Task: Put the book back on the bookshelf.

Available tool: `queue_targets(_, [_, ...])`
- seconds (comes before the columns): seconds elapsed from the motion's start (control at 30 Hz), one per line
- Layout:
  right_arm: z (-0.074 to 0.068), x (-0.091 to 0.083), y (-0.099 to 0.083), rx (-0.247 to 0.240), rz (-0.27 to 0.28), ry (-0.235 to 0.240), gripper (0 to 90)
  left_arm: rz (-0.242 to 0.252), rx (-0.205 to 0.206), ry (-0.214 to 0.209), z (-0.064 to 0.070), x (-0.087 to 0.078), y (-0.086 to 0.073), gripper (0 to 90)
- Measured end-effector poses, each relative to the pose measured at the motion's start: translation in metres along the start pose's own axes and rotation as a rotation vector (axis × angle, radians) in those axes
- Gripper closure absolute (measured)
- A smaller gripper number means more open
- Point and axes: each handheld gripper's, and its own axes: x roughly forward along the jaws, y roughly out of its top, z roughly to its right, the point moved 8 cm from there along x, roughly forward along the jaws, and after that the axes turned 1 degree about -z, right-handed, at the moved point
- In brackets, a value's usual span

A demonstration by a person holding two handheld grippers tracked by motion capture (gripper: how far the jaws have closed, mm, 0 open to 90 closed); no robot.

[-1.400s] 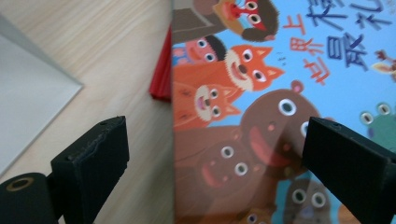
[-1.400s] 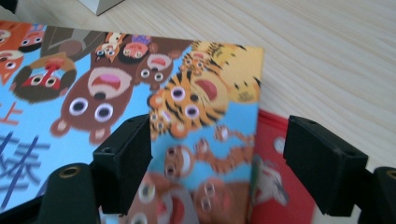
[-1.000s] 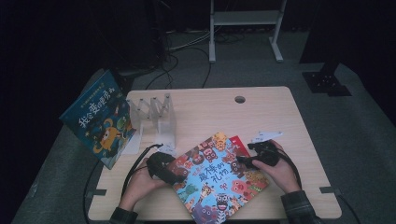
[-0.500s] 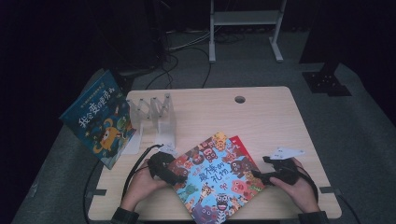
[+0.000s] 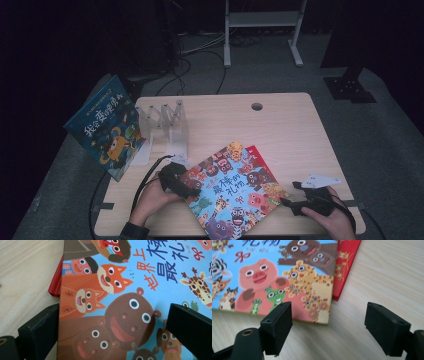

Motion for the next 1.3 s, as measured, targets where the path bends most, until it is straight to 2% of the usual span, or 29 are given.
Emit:
queue_targets(0.17, [-0.006,0.003,-0.002,-0.006,-0.002,0.006,19.9,0.002,-0.003,0.001,0.0,0.0,0.0,1.0])
queue_targets(0.43, [-0.003,0.005,0.004,-0.002,-0.009,0.002,14.6,-0.003,-0.003,0.0,0.0,0.0,0.0,1.0])
queue_targets(0.83, [0.006,0.015,0.015,-0.001,0.007,-0.018,15.5,0.005,-0.025,0.007,-0.006,-0.003,-0.002,1.0])
queue_targets(1.0, [0.011,0.022,0.024,-0.006,0.007,-0.02,15.6,0.001,-0.027,0.02,-0.01,-0.006,-0.003,1.0])
queue_targets(1.3, [0.021,0.037,0.039,-0.003,0.002,-0.02,15.5,0.024,-0.061,0.045,-0.019,-0.01,-0.005,0.9])
